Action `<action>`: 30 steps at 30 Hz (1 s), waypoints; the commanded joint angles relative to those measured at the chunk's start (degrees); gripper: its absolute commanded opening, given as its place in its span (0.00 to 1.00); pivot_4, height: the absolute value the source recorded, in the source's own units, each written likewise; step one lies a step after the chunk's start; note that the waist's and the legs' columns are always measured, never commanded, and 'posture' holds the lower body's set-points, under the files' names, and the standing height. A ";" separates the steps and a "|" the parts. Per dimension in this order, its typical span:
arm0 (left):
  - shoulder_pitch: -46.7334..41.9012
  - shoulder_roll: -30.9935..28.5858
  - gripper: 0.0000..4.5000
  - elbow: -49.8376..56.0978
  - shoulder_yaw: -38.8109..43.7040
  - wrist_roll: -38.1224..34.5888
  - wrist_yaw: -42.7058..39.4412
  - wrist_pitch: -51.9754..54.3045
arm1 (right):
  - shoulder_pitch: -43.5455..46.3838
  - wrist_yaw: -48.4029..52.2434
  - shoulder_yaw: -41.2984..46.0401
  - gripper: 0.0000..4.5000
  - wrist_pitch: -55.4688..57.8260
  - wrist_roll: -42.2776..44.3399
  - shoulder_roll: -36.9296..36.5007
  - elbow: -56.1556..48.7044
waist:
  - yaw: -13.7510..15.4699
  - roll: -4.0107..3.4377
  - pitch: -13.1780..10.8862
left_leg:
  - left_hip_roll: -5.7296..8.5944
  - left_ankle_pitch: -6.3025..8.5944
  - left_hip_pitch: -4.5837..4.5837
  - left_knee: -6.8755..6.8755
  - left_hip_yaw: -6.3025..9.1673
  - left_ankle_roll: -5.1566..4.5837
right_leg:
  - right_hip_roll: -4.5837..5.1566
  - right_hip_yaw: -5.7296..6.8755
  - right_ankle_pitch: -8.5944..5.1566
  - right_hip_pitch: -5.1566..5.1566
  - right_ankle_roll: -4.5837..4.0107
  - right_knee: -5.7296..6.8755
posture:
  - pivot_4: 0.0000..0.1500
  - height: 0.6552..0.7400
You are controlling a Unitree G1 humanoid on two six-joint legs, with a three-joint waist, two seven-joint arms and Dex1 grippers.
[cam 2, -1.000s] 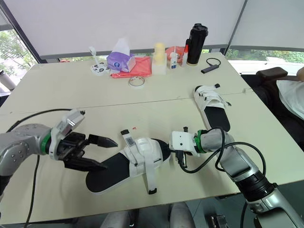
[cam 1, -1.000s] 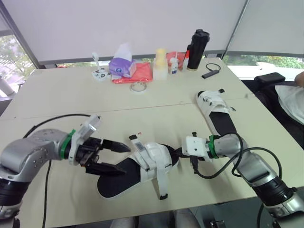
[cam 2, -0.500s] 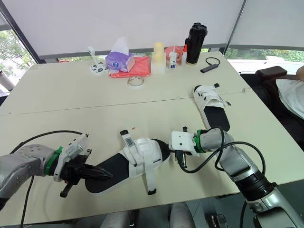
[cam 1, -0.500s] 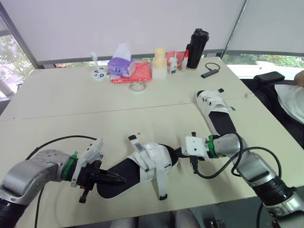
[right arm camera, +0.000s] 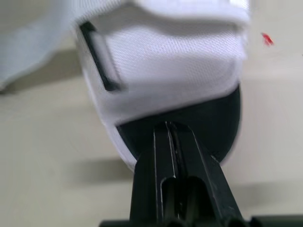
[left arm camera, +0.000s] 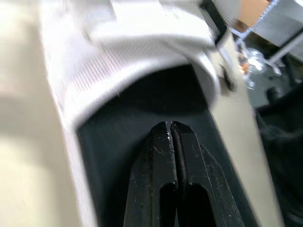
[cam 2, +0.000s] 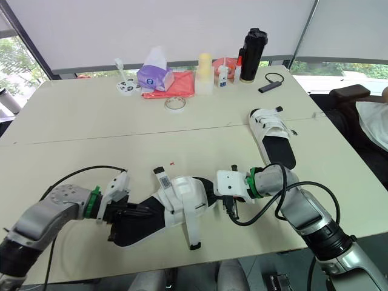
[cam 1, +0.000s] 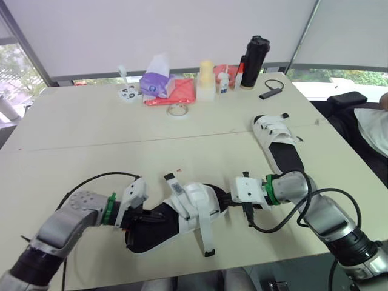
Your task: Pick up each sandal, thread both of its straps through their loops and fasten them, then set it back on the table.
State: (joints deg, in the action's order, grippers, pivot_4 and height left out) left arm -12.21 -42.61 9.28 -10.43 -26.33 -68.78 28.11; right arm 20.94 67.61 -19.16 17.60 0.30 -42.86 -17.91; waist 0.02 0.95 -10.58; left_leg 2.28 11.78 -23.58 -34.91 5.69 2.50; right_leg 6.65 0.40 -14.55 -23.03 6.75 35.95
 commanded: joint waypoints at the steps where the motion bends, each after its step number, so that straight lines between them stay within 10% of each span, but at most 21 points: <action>1: -2.15 1.74 0.01 -4.50 -0.11 3.27 2.37 -2.30 | 0.12 0.38 0.10 0.00 0.83 1.34 -0.26 -3.12 | 0.25 0.00 0.00 | 0.00 0.00 0.00 -0.04 -0.01 0.00 | 0.00 0.00 0.00 0.01 0.00 0.01 | 1.00 1.00; 30: -17.58 6.95 0.01 -14.76 -3.32 6.96 -13.32 -12.25 | 0.21 -1.84 -1.95 0.00 2.12 0.19 0.15 -5.58 | 0.23 0.01 -0.08 | 0.17 -0.03 -0.57 -0.19 -0.07 -0.01 | -0.10 0.07 0.17 -0.43 0.29 0.08 | 1.00 1.00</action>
State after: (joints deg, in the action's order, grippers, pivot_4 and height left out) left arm -29.73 -34.84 -8.75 -13.21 -17.60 -79.93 15.19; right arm 20.93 66.29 -21.63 19.86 0.25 -42.78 -21.27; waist 0.25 0.95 -10.66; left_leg 2.44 11.75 -24.15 -35.10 5.62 2.49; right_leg 6.55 0.47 -14.39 -23.46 7.03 36.03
